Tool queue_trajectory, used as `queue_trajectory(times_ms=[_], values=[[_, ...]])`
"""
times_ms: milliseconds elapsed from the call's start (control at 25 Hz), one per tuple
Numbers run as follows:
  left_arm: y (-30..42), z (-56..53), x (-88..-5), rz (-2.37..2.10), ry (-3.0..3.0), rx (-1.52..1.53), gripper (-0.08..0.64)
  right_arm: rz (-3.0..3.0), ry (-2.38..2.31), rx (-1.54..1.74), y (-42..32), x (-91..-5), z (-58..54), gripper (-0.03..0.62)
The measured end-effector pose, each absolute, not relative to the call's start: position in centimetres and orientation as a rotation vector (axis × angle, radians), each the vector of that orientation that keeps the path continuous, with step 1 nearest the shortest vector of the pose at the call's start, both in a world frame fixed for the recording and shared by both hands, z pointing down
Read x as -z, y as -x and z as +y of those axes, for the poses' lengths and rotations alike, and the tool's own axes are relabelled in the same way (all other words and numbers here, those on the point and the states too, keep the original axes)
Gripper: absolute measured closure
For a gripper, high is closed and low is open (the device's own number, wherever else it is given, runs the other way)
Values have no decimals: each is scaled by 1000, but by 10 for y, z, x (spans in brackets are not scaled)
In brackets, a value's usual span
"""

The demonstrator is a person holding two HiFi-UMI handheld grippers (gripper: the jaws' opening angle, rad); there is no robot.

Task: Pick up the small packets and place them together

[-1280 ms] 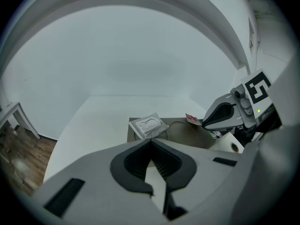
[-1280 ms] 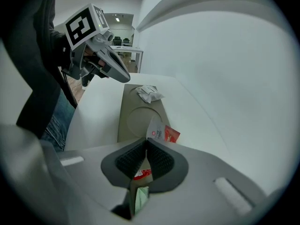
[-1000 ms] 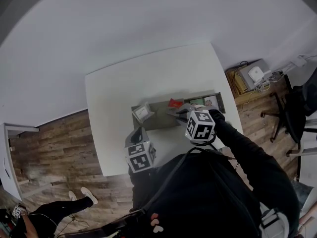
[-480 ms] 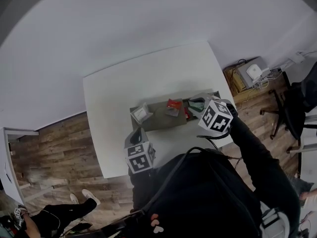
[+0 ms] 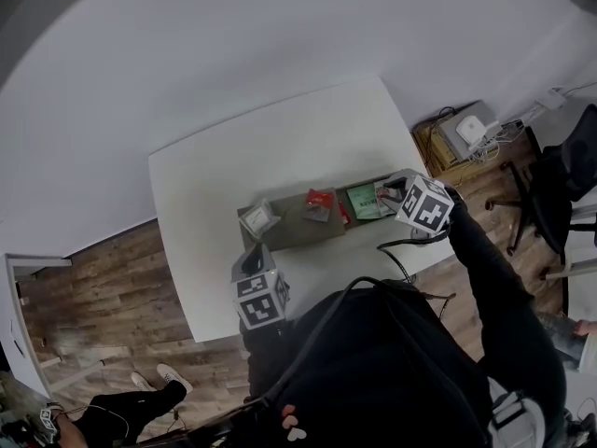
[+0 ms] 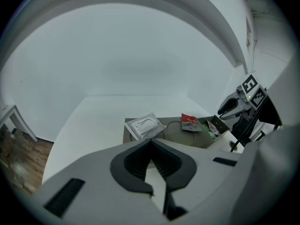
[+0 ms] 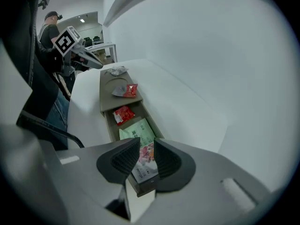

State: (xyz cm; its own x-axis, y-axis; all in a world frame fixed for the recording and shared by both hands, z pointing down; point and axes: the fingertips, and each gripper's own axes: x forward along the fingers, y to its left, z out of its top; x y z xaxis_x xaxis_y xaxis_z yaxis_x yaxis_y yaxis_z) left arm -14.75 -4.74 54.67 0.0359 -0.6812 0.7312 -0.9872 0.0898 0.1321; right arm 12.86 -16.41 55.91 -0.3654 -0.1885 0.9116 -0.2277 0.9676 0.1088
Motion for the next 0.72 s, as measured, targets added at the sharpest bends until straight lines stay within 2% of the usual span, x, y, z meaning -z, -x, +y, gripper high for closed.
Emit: queue_trajectory(times_ms=[440, 720], values=[[149, -46, -546, -1712, -1647, -595, 561, -1851, -182, -107, -137, -593, -164, 482], [150, -46, -547, -1714, -1638, -594, 561, -1807, -318, -245, -132, -606, -173, 480]])
